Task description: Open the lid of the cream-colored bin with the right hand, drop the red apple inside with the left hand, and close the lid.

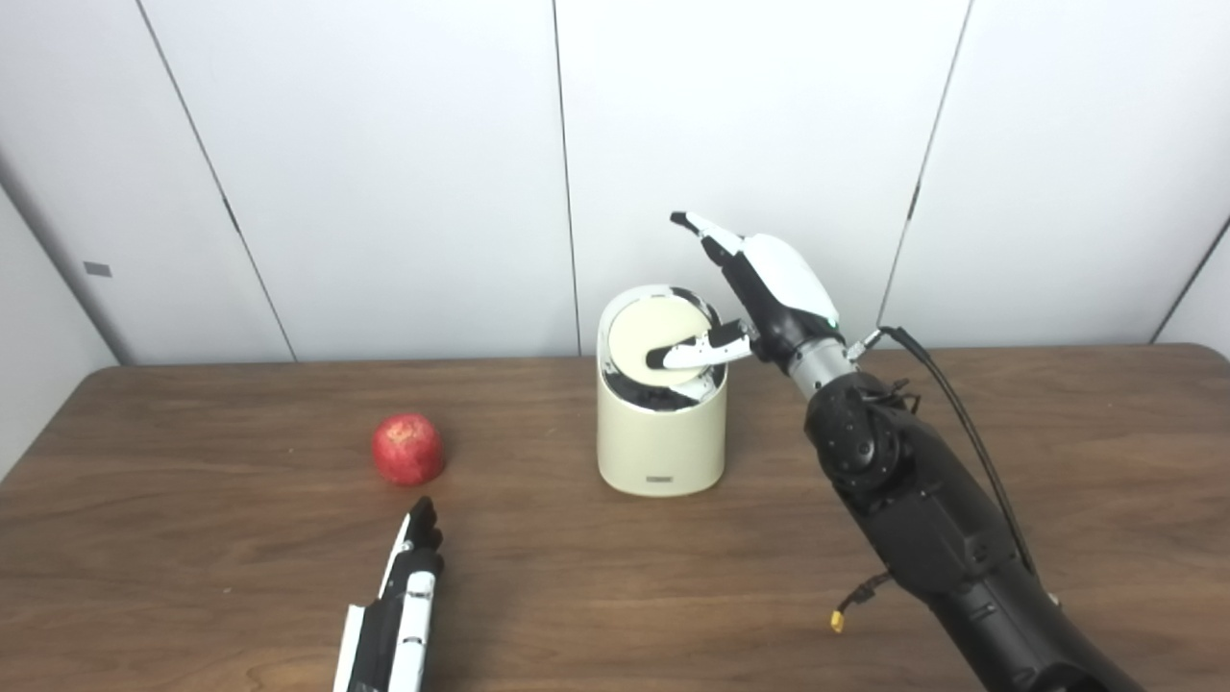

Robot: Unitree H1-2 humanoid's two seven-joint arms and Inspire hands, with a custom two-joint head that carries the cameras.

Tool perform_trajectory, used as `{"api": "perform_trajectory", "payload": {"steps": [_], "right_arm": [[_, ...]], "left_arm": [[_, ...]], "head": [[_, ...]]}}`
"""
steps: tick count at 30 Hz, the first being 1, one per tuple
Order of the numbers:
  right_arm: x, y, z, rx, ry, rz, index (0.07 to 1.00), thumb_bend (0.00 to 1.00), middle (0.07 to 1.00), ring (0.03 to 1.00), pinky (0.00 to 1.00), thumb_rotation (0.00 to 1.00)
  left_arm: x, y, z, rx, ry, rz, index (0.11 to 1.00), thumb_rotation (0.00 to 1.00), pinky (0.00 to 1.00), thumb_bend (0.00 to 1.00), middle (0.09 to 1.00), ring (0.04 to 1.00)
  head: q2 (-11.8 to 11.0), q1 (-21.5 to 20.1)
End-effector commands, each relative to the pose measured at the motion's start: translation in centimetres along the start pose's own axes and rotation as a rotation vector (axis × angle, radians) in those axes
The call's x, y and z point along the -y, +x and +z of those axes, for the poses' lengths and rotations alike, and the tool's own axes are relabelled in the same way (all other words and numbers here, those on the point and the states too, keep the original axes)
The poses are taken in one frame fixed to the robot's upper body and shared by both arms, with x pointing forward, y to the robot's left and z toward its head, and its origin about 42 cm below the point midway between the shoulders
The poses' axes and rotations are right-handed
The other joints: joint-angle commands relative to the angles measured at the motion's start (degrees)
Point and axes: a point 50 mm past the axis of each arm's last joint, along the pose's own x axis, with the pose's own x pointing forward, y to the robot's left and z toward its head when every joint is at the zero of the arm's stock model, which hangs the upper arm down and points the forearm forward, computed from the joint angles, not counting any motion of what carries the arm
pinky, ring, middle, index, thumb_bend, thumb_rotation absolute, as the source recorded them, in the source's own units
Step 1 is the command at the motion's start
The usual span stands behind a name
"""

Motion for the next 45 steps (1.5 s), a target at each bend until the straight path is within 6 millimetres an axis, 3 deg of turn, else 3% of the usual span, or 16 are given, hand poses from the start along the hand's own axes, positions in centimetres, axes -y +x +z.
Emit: {"api": "perform_trajectory", "payload": {"steps": [1, 7, 10, 12, 17, 19, 21, 22, 25, 28, 30, 39, 45], "right_arm": [[1.2, 0.6, -0.3, 0.010, -0.089, -0.011, 0.934, 0.94, 0.945, 0.954, 1.00, 0.21], [1.0, 0.4, -0.5, 0.017, -0.113, -0.008, 0.929, 0.95, 0.936, 0.954, 1.00, 0.22], [1.3, 0.4, -0.1, -0.021, 0.059, -0.021, 0.921, 0.88, 0.930, 0.951, 1.00, 0.28], [1.8, 0.3, 0.5, -0.061, 0.185, -0.027, 0.919, 0.79, 0.918, 0.913, 0.86, 0.40], [3.3, -0.3, 0.9, -0.127, 0.448, -0.039, 0.926, 0.72, 0.911, 0.889, 0.80, 0.53], [3.9, -0.6, 0.8, -0.161, 0.607, -0.037, 0.926, 0.69, 0.914, 0.889, 0.81, 0.57], [4.2, -0.9, 0.7, -0.190, 0.840, -0.018, 0.955, 0.61, 0.952, 0.952, 0.96, 0.62], [4.3, -1.1, 0.5, -0.191, 0.919, -0.010, 0.961, 0.59, 0.958, 0.963, 0.98, 0.64], [4.4, -2.1, -0.5, -0.190, 1.019, -0.016, 0.976, 0.57, 0.991, 0.996, 1.00, 0.84], [4.3, -3.7, -1.7, -0.200, 1.056, -0.030, 0.985, 0.51, 1.000, 1.000, 1.00, 0.94], [4.1, -4.5, -2.2, -0.212, 1.082, -0.050, 0.973, 0.51, 0.999, 1.000, 1.00, 0.94], [2.6, -12.3, -5.0, -0.288, 1.130, -0.106, 0.953, 0.53, 0.982, 0.995, 1.00, 0.98], [1.1, -17.1, -6.4, -0.310, 1.097, -0.124, 0.960, 0.60, 0.981, 0.998, 1.00, 0.97]], "left_arm": [[0.5, -0.6, 0.1, 0.017, -0.018, 0.008, 1.000, 0.88, 1.00, 0.35, 0.999, 1.000], [0.5, -0.6, 0.0, 0.020, -0.010, 0.009, 0.999, 0.88, 1.00, 0.35, 0.992, 0.999], [0.5, -0.7, 0.0, 0.019, -0.009, 0.009, 0.999, 0.87, 1.00, 0.36, 0.990, 0.998], [0.5, -0.7, 0.0, 0.017, -0.011, 0.008, 0.999, 0.87, 1.00, 0.37, 0.992, 0.999], [0.6, -0.6, -0.1, 0.022, -0.033, 0.006, 1.000, 0.94, 1.00, 0.35, 0.996, 0.995], [0.6, -0.7, 0.0, 0.020, -0.034, 0.005, 1.000, 0.95, 1.00, 0.35, 0.998, 0.997], [0.7, -0.6, -0.1, 0.019, -0.027, 0.006, 1.000, 0.98, 1.00, 0.36, 0.996, 0.999], [0.7, -0.6, -0.1, 0.017, -0.027, 0.005, 1.000, 0.99, 1.00, 0.36, 0.996, 0.999], [0.7, -0.6, 0.0, 0.011, -0.038, 0.005, 1.000, 1.00, 1.00, 0.40, 0.995, 1.000], [0.7, -0.5, 0.0, 0.014, -0.035, 0.009, 1.000, 1.00, 1.00, 0.42, 0.993, 0.994], [0.7, -0.5, -0.1, 0.016, -0.034, 0.005, 1.000, 1.00, 1.00, 0.41, 0.995, 0.996], [0.2, -0.3, 0.0, 0.010, -0.025, 0.005, 1.000, 1.00, 1.00, 0.41, 0.996, 1.000], [-0.3, -0.1, 0.1, 0.008, -0.015, 0.008, 1.000, 1.00, 1.00, 0.40, 0.996, 0.996]], "head": [[0.00, 0.07], [0.00, 0.07], [0.23, 0.18], [0.25, 0.18], [0.21, 0.11], [0.16, -0.03], [0.17, -0.03], [0.17, 0.02], [0.16, 0.00], [0.11, -0.02], [0.11, -0.02], [0.83, -1.03], [1.42, -2.12]]}}
